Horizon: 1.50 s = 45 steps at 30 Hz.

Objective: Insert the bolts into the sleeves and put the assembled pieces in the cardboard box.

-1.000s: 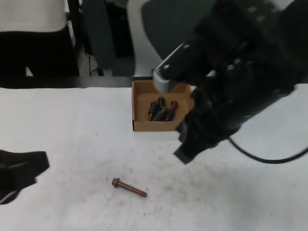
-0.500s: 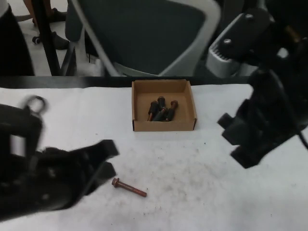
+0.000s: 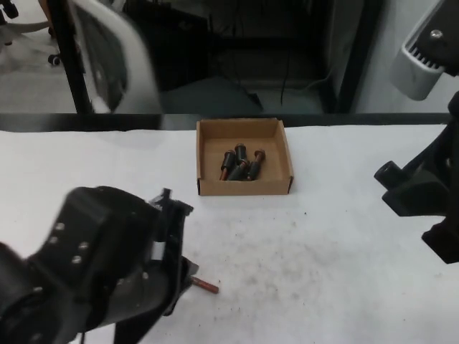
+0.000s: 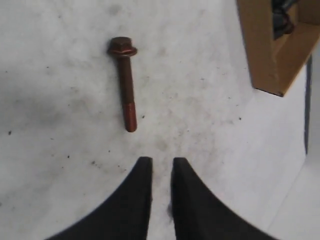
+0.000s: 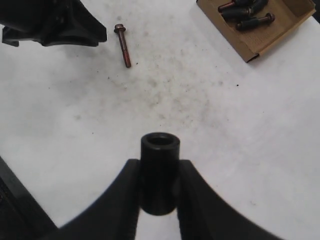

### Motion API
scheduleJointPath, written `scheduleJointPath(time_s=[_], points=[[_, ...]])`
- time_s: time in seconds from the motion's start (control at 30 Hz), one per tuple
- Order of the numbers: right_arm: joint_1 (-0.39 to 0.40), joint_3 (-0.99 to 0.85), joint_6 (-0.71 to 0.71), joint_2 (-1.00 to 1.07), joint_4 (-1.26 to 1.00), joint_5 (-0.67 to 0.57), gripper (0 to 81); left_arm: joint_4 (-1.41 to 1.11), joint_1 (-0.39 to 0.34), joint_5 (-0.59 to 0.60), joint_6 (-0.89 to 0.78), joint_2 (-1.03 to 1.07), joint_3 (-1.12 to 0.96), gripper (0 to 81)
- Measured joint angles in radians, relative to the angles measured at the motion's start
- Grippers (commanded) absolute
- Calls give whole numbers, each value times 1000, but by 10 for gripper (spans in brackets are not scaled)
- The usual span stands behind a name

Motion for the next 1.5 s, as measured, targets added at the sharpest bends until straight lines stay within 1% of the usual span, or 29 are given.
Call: scheduleJointPath(time_s=[0.23, 0.3, 0.4, 0.43, 0.57, 0.77, 0.87, 1.27, 1.5], points=[[0, 0, 0, 0, 22, 3, 2, -5, 0, 0, -16, 108, -64, 151], [0, 0, 0, 0, 22, 3, 2, -17, 0, -13, -16, 128, -76, 188], [0, 0, -2, 0, 30, 3, 2, -26, 6, -16, -14, 148, -80, 291], [0, 0, -6, 0, 30, 3, 2, -29, 11, -12, -11, 153, -80, 305], [0, 0, -19, 0, 32, 3, 2, -29, 39, 1, -9, 166, -80, 276], [0, 0, -23, 0, 37, 3, 2, -31, 117, 9, 36, 165, -80, 274], [0, 0, -23, 0, 37, 3, 2, -25, 141, 42, 64, 165, -80, 274], [0, 0, -23, 0, 37, 3, 2, 26, 145, 68, 67, 174, -82, 272], [0, 0, -23, 0, 28, 5, 2, -8, 145, 79, 67, 217, -82, 272]])
